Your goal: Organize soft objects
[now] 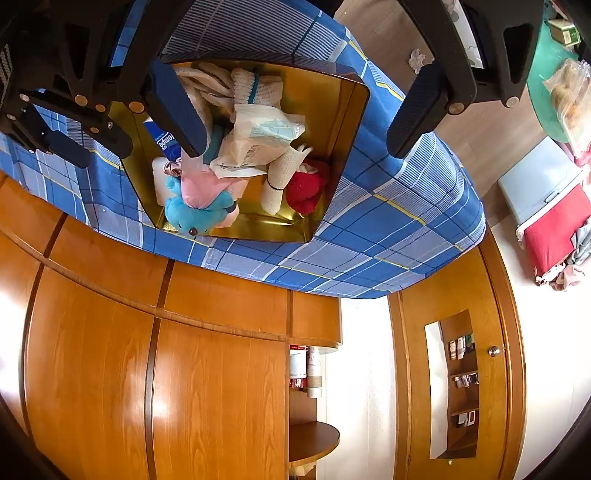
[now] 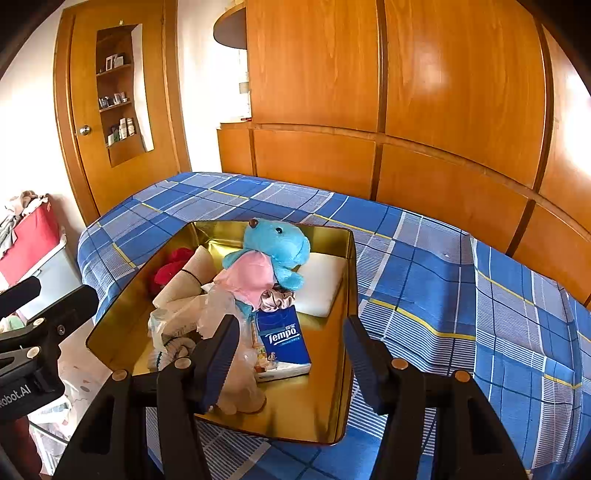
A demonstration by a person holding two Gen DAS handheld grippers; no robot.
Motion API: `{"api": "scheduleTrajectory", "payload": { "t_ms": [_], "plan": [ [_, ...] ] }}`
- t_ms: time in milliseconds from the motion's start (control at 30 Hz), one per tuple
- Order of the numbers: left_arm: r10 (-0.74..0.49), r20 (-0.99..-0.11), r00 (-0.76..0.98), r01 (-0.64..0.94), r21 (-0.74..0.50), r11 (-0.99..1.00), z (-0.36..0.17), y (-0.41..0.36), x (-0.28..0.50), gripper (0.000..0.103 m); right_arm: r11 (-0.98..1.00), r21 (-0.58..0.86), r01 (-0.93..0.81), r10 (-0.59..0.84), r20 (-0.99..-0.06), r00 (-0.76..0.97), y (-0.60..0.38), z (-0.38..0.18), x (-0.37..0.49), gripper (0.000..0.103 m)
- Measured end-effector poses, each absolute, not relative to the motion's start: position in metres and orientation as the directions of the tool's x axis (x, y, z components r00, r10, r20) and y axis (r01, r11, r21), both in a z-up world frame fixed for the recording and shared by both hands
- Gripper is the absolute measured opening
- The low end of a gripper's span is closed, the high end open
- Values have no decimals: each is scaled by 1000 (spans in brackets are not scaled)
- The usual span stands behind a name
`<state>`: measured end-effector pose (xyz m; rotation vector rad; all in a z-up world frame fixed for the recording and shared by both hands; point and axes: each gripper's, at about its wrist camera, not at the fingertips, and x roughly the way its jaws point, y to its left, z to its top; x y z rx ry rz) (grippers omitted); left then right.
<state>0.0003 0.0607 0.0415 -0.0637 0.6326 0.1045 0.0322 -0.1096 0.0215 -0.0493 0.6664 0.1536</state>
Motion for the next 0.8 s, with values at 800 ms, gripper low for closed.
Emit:
{"api": "scheduleTrajectory", "payload": {
  "t_ms": [800],
  "plan": [
    [80,-604,793,-117,-22,993,39,59,1,99,988,11,-157,130,-621,773,-110,20,32,59]
  ]
}}
